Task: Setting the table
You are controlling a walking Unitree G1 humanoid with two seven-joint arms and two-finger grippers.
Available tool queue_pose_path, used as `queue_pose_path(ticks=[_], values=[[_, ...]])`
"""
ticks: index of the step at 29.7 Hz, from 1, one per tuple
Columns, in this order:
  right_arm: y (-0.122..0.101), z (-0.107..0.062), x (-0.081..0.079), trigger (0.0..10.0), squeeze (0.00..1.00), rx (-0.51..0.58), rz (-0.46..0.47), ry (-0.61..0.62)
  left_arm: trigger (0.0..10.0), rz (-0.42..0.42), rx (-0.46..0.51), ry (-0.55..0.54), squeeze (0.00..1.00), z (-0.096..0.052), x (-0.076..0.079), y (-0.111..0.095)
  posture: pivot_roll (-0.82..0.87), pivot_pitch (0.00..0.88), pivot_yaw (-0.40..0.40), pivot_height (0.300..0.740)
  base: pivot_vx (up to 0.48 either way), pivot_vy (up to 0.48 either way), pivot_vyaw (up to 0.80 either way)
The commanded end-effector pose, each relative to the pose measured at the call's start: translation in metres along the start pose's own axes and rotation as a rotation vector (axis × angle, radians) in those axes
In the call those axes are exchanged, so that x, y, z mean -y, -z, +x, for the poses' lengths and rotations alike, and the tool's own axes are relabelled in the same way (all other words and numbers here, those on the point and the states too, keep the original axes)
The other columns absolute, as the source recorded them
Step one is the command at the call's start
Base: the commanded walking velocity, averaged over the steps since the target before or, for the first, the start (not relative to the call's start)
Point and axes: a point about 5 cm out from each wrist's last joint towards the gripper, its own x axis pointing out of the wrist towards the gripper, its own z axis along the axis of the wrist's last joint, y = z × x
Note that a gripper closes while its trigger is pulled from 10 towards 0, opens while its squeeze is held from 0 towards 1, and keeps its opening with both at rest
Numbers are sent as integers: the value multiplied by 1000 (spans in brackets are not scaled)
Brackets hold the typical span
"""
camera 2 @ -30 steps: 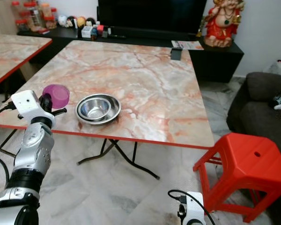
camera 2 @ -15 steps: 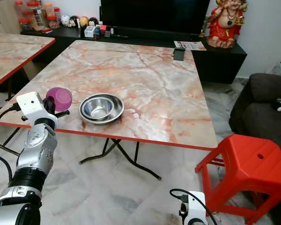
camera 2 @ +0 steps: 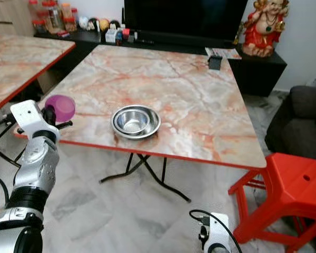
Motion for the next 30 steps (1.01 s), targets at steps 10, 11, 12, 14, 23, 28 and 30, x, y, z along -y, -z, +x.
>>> queue_pose_path(ticks=[10, 11, 12, 14, 23, 28, 30], values=[[-2, 0, -1, 10000, 0, 12, 33, 20, 10000, 18, -13, 103, 0, -6, 15, 1, 5, 0, -16, 740, 0, 220, -310], [-2, 0, -1, 10000, 0, 13, 34, 20, 10000, 17, -13, 108, 0, -6, 16, 1, 5, 0, -13, 740, 0, 0, 0], [-2, 1, -1, 10000, 0, 14, 35, 21, 10000, 13, -20, 118, 0, -7, 19, 1, 6, 0, -11, 740, 0, 0, 0], [-3, 1, -2, 10000, 0, 16, 40, 22, 10000, 34, -29, 149, 0, -9, 24, 3, 4, 0, -7, 740, 0, 0, 0], [0, 0, -1, 10000, 0, 10, 53, 29, 10000, -20, -29, 277, 0, -25, 56, 10, -2, 0, 3, 740, 0, 0, 0], [1, -1, -1, 10000, 0, 10, 55, 31, 10000, 2, -38, 337, 0, -33, 72, 13, -5, 0, 12, 740, 0, 0, 0], [1, -1, -2, 10000, 0, 10, 55, 30, 10000, 17, -38, 346, 0, -34, 73, 14, -9, 0, 15, 740, 0, 0, 0]])
